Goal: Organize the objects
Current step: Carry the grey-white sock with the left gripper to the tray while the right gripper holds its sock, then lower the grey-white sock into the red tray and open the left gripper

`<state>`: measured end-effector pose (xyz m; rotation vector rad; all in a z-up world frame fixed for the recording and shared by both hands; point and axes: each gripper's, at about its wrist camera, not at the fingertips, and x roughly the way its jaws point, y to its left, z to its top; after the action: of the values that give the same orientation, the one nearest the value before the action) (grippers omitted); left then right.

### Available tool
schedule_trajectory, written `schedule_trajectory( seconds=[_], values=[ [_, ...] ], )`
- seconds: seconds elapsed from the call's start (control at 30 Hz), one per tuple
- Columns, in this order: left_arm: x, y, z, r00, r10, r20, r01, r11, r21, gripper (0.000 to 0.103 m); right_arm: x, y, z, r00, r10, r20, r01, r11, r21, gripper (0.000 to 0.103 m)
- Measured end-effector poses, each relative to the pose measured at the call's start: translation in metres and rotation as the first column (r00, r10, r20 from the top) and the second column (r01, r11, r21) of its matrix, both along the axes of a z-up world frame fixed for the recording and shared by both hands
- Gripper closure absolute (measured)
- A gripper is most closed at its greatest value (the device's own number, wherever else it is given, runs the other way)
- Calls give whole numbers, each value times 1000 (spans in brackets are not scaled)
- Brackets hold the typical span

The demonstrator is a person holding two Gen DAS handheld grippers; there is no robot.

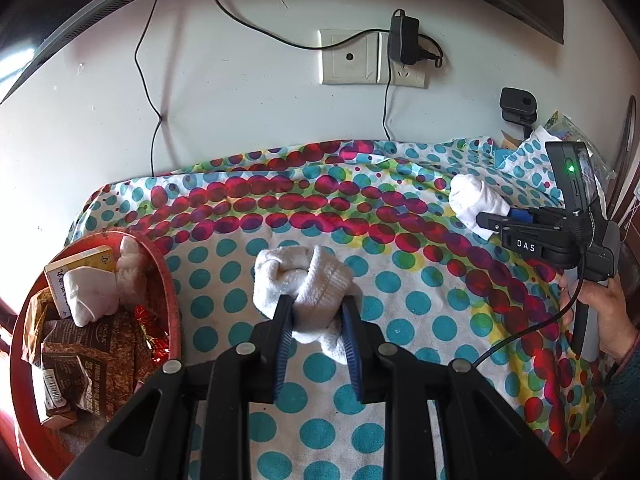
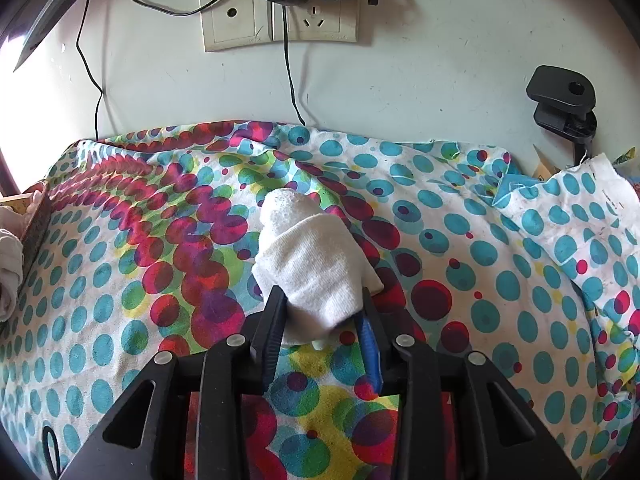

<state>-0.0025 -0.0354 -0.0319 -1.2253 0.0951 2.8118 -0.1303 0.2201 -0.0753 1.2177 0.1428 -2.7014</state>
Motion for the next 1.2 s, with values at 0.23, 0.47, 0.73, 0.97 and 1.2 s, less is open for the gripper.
schedule_trajectory(
  seconds=[0.23,0.47,0.73,0.97,1.2],
  values=[
    [6,-37,17,996,81,-27,-81,996,33,79,0,-4,-2,1000,-2,7,1,1000,26,69],
    [7,-66,26,990,137,-35,-135,989,57,79,0,-9,-5,1000,-2,8,1,998,64,69],
    [8,-98,32,977,209,-37,-206,976,72,79,1,-12,-5,1000,-4,3,4,996,86,69],
    [6,-133,23,957,290,1,-289,955,66,79,0,-12,-4,1000,-5,5,4,996,88,68],
    [6,-154,13,944,327,36,-329,942,62,79,1,-13,-4,1000,-6,5,6,996,88,68]
  ],
)
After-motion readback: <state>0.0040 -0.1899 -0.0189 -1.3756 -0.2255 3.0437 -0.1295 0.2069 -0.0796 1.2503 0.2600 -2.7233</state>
